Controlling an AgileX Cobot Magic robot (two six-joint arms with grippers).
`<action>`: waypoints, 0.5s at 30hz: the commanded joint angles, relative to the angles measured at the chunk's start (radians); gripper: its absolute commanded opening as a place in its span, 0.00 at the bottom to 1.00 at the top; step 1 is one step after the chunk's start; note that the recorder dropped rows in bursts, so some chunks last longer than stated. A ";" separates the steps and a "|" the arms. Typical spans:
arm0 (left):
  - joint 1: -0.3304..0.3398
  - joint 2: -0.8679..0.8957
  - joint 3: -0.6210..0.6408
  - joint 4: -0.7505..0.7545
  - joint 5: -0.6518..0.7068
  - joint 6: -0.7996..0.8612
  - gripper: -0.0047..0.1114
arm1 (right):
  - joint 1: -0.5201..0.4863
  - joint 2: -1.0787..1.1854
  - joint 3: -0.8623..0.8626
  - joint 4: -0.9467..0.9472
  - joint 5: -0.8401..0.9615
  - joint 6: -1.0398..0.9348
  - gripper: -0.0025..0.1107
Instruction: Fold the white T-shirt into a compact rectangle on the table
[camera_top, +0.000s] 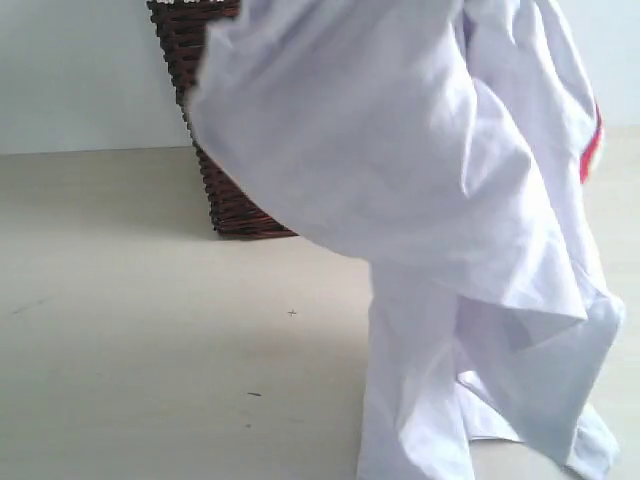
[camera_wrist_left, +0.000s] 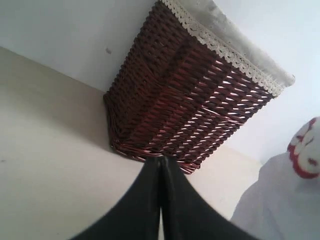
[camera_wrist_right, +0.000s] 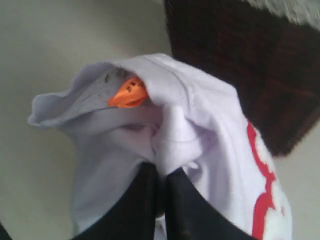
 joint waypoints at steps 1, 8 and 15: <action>0.002 0.001 0.003 0.005 0.000 0.005 0.05 | -0.002 0.004 -0.020 -0.191 -0.092 0.194 0.02; 0.002 0.001 0.003 0.005 0.000 0.005 0.05 | 0.000 0.134 0.121 -0.526 0.134 0.326 0.02; 0.002 0.001 0.003 0.005 0.000 0.005 0.05 | 0.035 0.021 -0.284 -0.650 0.097 0.384 0.02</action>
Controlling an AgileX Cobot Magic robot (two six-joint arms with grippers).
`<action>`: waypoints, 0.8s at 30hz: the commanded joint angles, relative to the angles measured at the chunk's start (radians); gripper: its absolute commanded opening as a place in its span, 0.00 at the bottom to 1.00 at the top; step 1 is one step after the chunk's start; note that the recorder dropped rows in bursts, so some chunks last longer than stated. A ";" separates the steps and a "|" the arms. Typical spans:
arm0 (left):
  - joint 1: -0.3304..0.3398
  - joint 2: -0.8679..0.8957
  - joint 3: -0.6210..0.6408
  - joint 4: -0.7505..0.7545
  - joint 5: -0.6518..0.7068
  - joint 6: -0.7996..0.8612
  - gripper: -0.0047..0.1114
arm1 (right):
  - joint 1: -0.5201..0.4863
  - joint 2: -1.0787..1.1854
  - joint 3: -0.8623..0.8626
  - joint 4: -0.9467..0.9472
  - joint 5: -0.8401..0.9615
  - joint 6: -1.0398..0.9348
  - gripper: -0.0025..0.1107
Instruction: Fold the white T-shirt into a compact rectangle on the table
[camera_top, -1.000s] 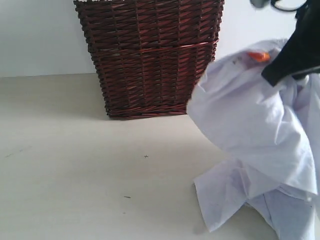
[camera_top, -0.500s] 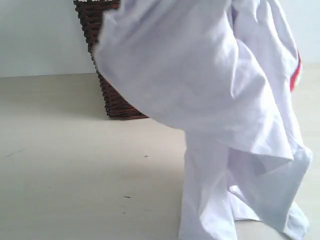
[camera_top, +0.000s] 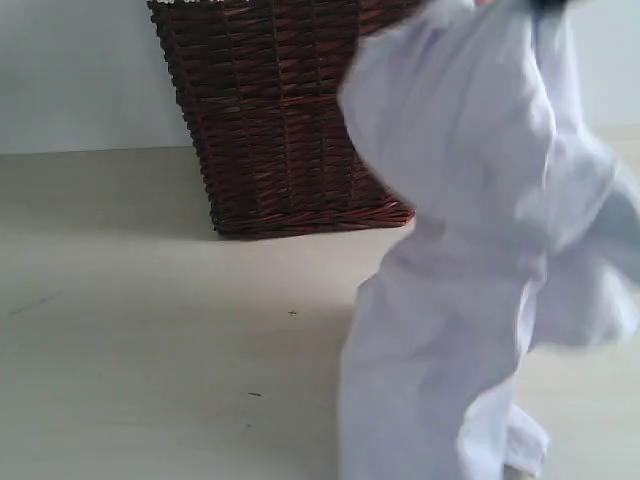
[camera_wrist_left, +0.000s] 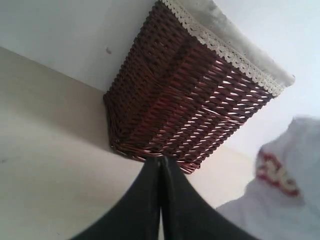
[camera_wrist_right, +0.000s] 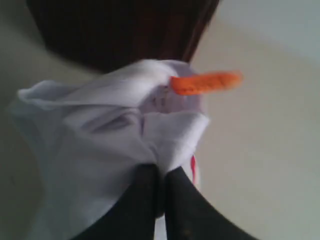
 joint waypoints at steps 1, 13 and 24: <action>0.002 0.001 0.003 0.005 0.000 0.005 0.05 | 0.011 -0.117 -0.139 -0.202 0.009 0.103 0.02; 0.002 0.001 0.003 0.005 0.000 0.005 0.05 | 0.011 -0.143 -0.523 -0.414 0.064 0.085 0.02; 0.002 0.001 0.003 0.005 0.000 0.005 0.05 | 0.011 -0.188 -0.506 -0.319 0.064 0.071 0.02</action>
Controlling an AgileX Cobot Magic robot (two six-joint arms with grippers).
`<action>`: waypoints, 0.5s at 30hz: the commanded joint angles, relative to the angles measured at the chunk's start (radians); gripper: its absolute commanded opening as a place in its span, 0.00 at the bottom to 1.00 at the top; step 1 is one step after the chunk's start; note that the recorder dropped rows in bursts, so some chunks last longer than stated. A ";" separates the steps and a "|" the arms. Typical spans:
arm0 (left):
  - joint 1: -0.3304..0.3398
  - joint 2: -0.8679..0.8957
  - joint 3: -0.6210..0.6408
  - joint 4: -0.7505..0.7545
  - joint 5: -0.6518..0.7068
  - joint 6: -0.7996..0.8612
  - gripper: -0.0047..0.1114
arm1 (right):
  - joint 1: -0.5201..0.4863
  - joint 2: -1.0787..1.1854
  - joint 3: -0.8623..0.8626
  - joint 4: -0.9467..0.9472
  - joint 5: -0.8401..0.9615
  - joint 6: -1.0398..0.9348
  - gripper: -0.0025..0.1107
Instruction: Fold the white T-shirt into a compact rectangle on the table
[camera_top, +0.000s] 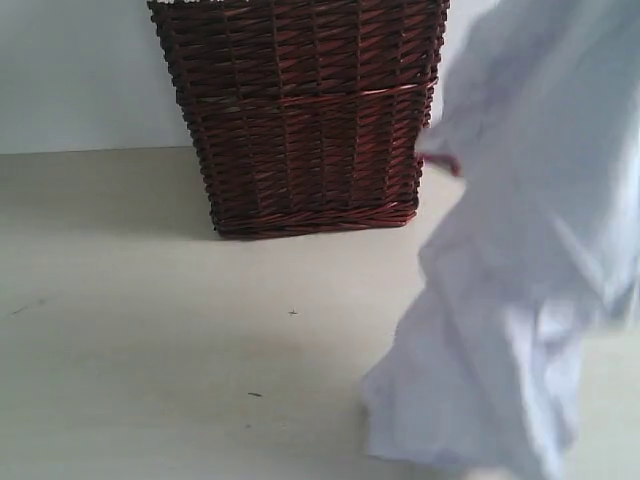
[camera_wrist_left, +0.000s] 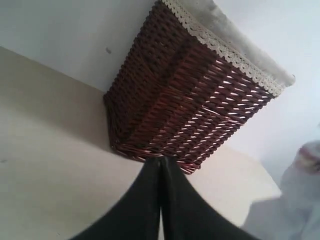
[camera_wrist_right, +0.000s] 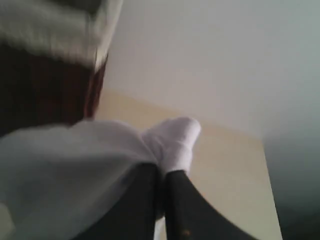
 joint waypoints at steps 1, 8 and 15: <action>0.002 0.001 0.003 0.005 0.000 0.003 0.05 | -0.001 -0.102 -0.349 0.006 -0.061 0.034 0.02; 0.002 0.001 0.003 0.005 0.000 0.003 0.05 | -0.001 -0.018 0.109 0.270 -0.061 -0.065 0.02; 0.002 0.001 0.003 0.005 0.000 0.003 0.05 | 0.001 0.099 0.401 0.783 -0.061 -0.229 0.02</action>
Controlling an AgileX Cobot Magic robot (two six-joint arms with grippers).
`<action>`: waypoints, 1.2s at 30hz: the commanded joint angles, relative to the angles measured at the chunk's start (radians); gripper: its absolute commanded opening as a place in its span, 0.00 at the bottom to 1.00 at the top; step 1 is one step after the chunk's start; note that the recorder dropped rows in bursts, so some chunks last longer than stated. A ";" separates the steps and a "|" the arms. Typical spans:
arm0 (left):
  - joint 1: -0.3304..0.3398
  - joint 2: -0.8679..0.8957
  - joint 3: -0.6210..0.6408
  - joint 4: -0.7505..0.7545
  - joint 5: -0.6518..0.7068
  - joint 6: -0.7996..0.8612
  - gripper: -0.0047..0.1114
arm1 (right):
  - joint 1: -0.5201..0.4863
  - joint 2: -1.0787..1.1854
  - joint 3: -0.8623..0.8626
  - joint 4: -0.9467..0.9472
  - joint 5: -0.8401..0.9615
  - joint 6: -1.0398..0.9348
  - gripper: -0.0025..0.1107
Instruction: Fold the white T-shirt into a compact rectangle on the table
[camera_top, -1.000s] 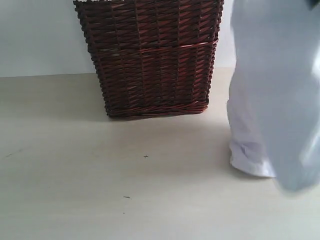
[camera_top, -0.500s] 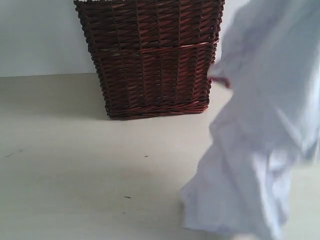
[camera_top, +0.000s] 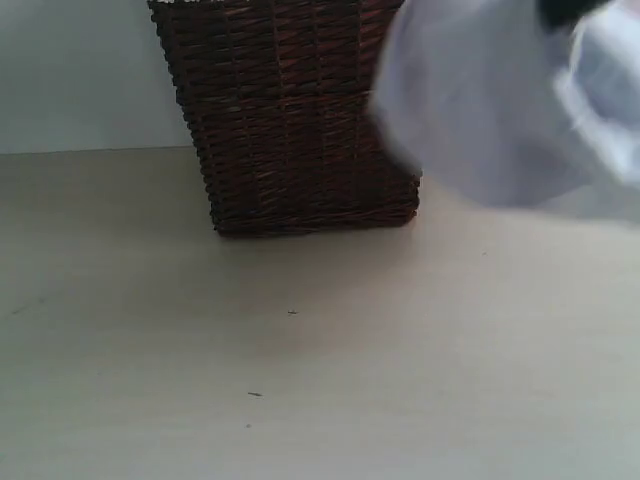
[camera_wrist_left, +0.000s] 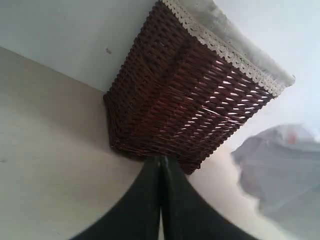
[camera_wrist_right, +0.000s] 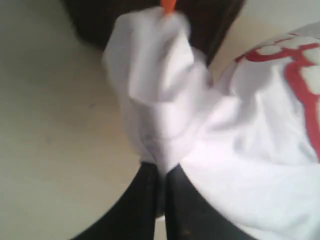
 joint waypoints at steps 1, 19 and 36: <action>0.002 0.001 0.003 0.005 0.000 0.003 0.05 | 0.005 0.010 0.185 0.415 0.000 -0.194 0.02; 0.002 0.001 0.003 0.005 0.000 0.003 0.05 | 0.134 0.041 0.243 0.087 -0.124 -0.218 0.52; 0.002 0.001 0.003 0.285 -0.033 0.024 0.05 | 0.134 0.169 0.336 -0.198 -0.408 0.092 0.29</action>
